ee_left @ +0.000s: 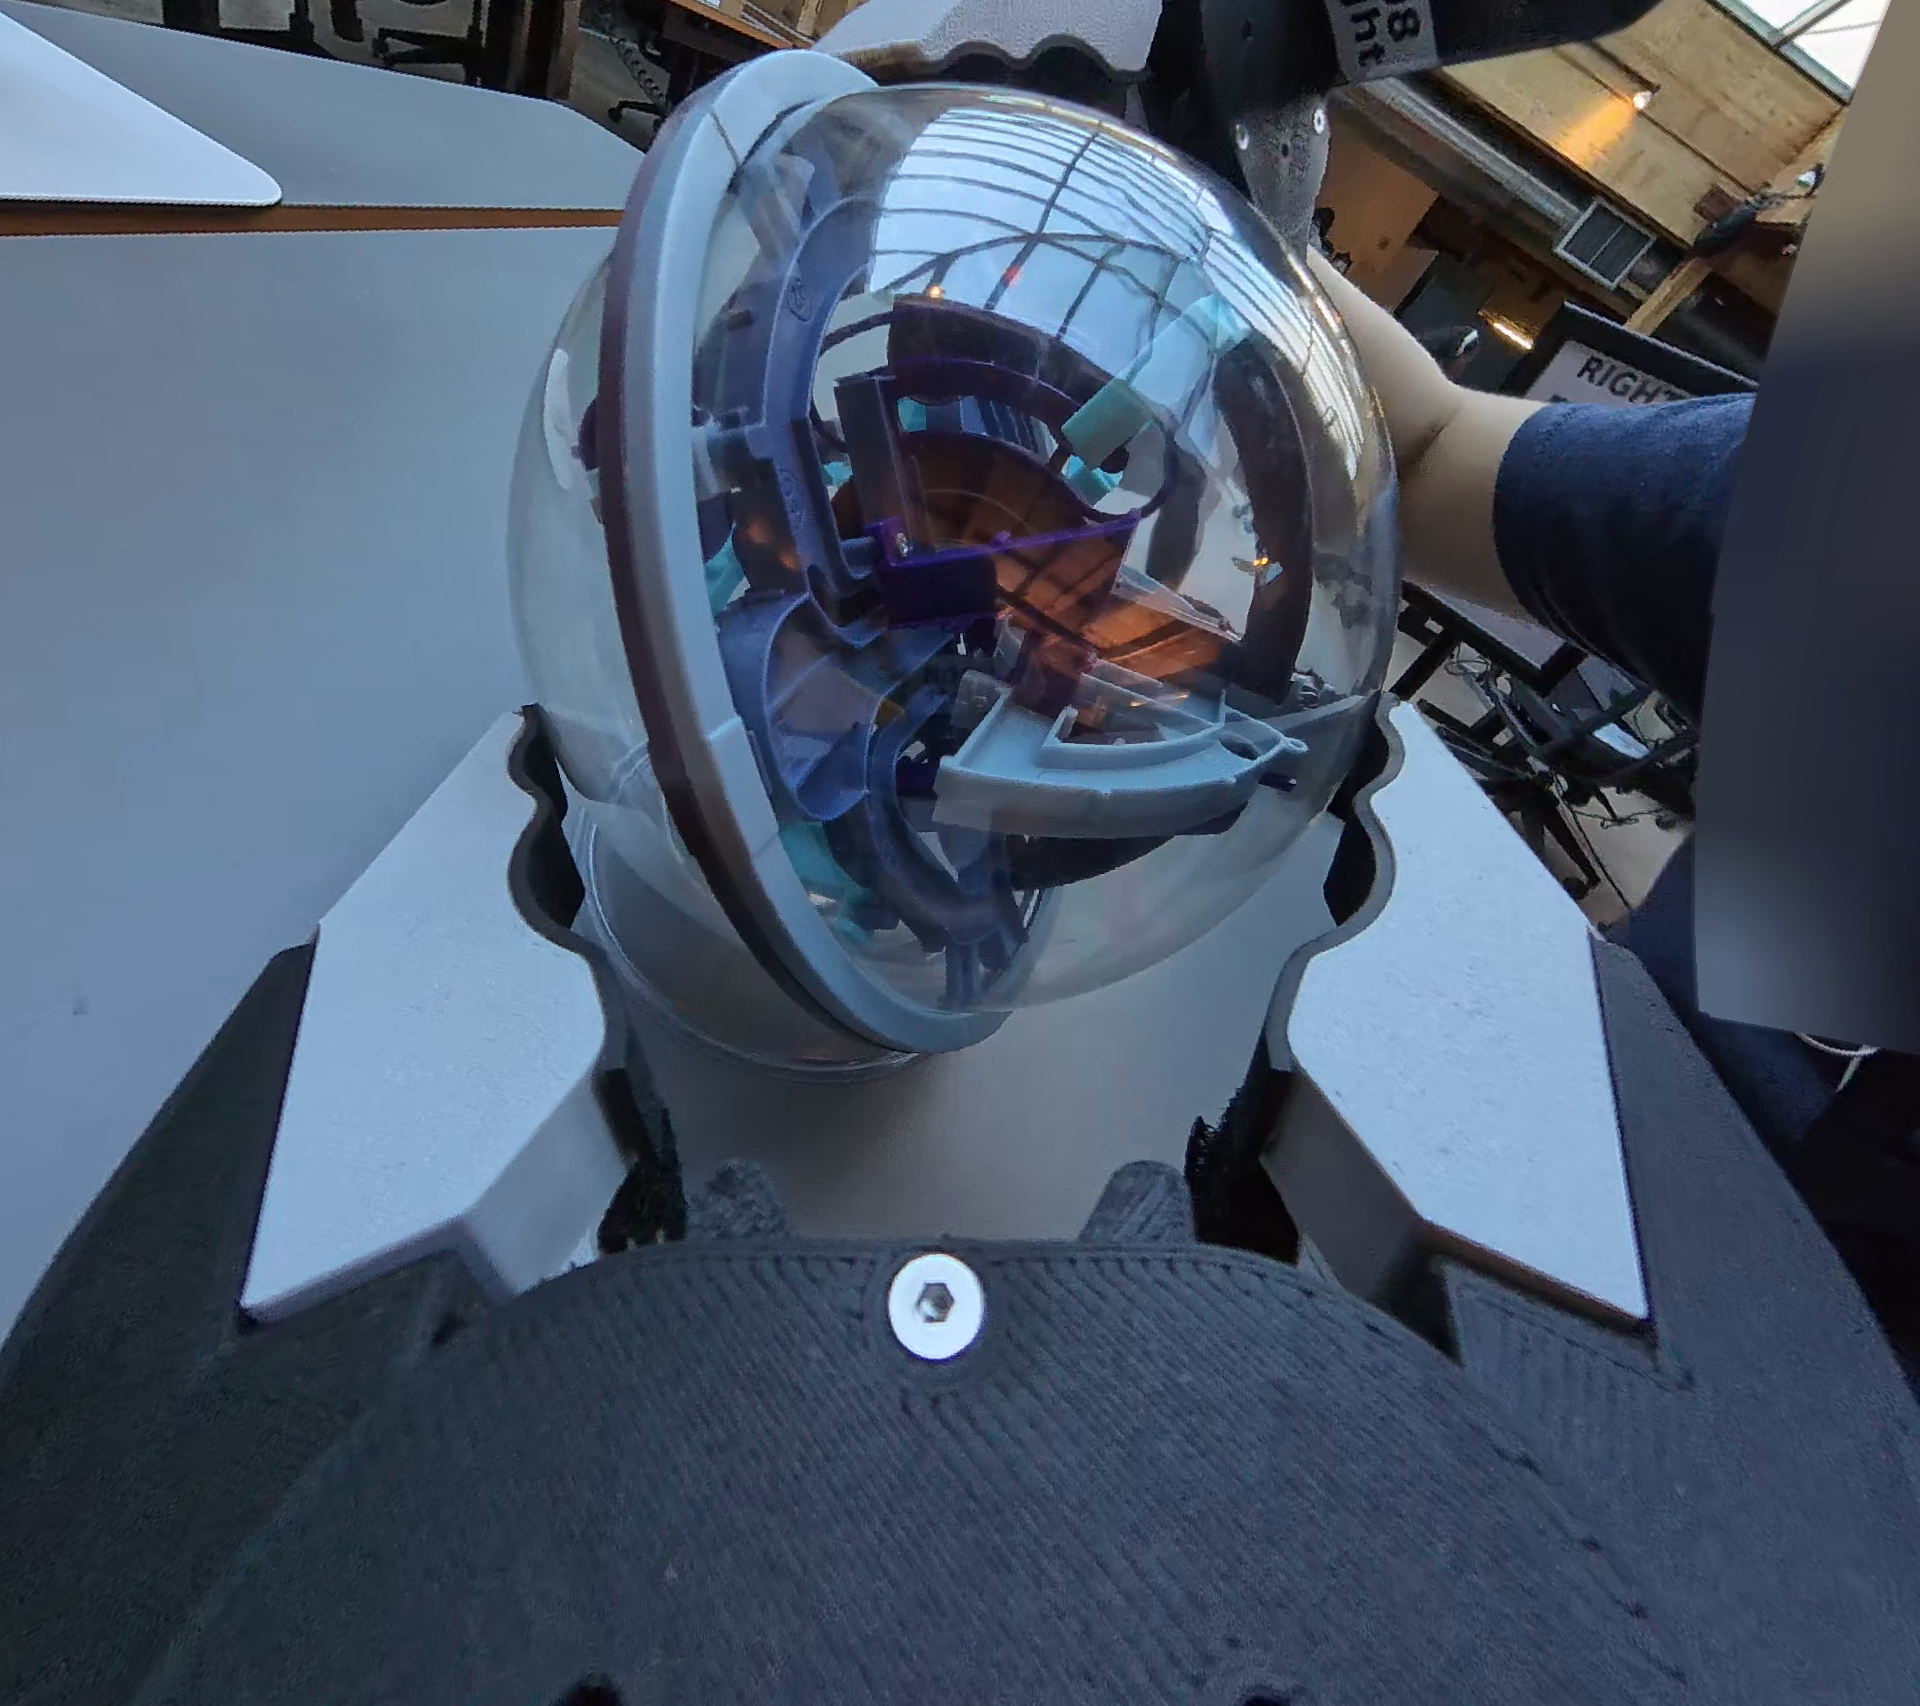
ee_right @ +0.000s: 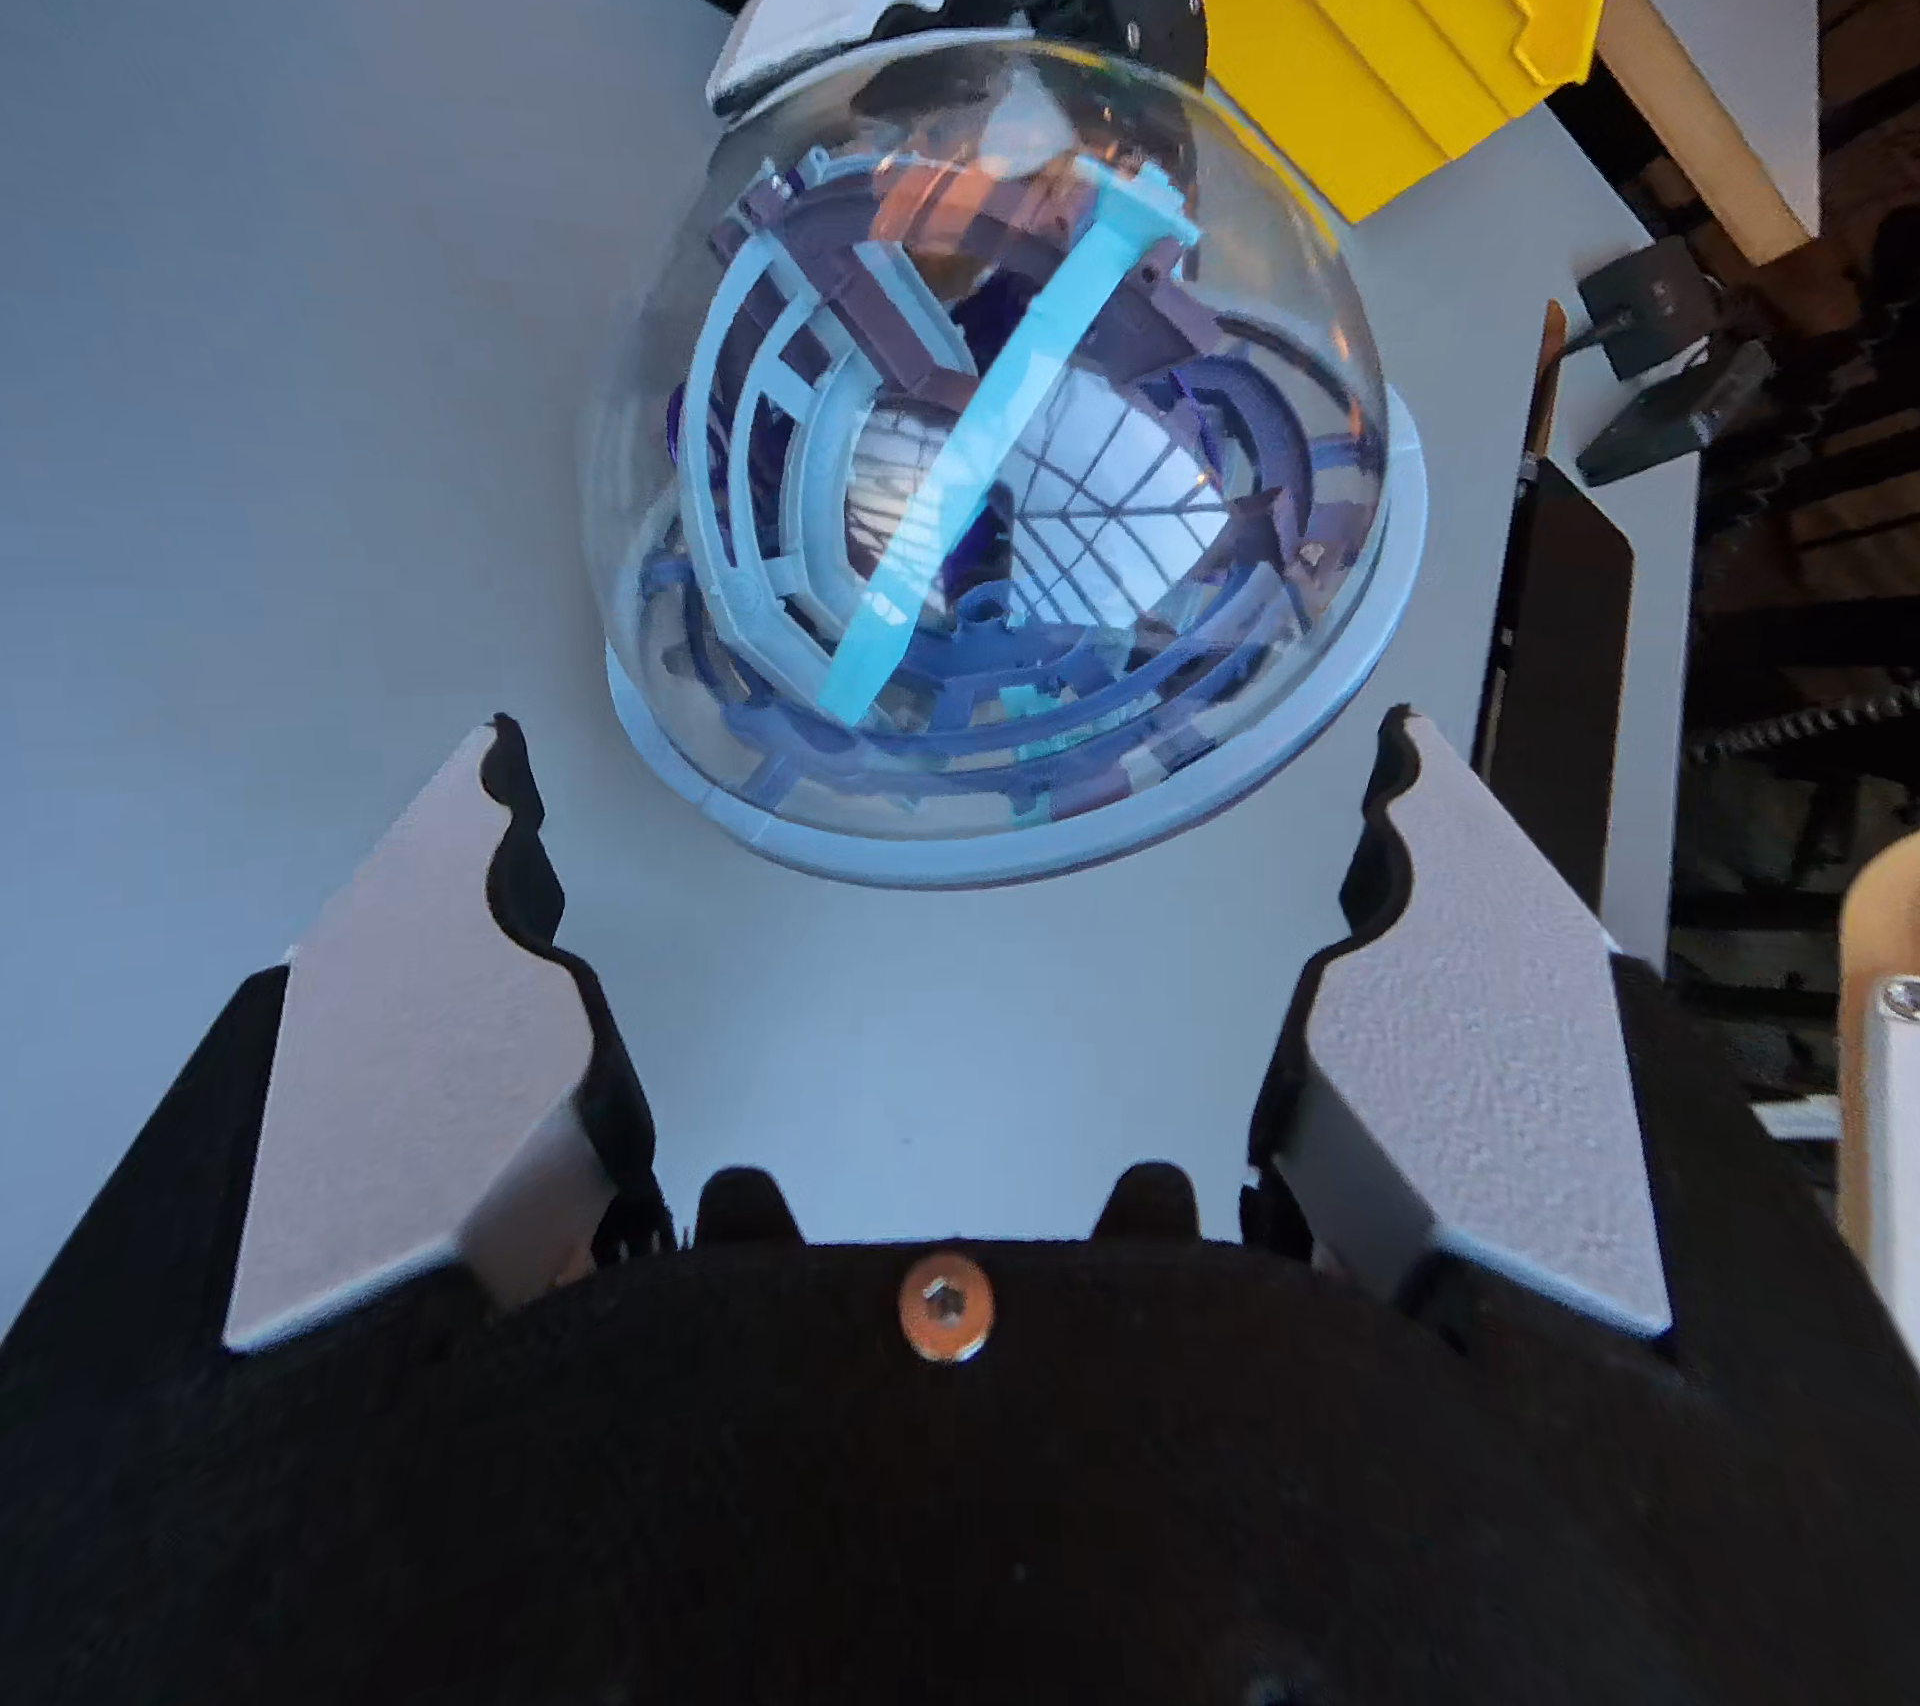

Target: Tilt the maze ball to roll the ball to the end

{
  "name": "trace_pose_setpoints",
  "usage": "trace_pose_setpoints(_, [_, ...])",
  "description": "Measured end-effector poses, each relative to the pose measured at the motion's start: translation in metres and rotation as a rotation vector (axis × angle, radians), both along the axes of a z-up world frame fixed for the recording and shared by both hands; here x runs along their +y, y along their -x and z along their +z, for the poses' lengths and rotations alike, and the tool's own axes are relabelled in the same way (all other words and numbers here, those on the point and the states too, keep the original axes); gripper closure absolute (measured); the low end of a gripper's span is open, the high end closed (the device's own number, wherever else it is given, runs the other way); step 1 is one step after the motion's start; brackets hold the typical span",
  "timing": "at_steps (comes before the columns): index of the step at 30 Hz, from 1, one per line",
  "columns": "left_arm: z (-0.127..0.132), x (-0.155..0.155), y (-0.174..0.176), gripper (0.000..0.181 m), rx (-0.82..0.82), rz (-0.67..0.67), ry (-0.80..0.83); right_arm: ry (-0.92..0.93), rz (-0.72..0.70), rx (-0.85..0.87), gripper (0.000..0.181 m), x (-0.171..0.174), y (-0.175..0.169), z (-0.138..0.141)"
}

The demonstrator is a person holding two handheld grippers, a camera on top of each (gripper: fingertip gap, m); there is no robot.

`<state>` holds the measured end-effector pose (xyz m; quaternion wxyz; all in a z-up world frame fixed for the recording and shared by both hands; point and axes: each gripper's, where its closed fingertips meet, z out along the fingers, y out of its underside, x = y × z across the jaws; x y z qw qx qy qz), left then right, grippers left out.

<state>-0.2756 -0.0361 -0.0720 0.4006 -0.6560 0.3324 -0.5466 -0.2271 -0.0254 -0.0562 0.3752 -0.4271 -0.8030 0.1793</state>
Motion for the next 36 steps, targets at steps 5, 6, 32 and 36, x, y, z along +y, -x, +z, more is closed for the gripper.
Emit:
trace_pose_setpoints(5, [0.0,0.0,0.0,0.035,-0.007,-0.006,0.002,0.066,0.053,-0.007,0.027,-0.002,0.008,-0.002])
trace_pose_setpoints(6, [0.0,0.0,0.0,0.035,-0.008,-0.007,0.003,0.065,0.061,0.001,0.027,-0.001,0.01,-0.002])
trace_pose_setpoints(32, [0.002,0.0,-0.002,0.035,-0.019,-0.014,0.004,0.255,0.044,0.023,0.029,0.002,0.025,-0.013])
trace_pose_setpoints(36, [0.006,0.001,0.003,0.038,-0.023,0.035,-0.031,0.258,0.046,0.039,0.029,0.002,0.026,-0.013])
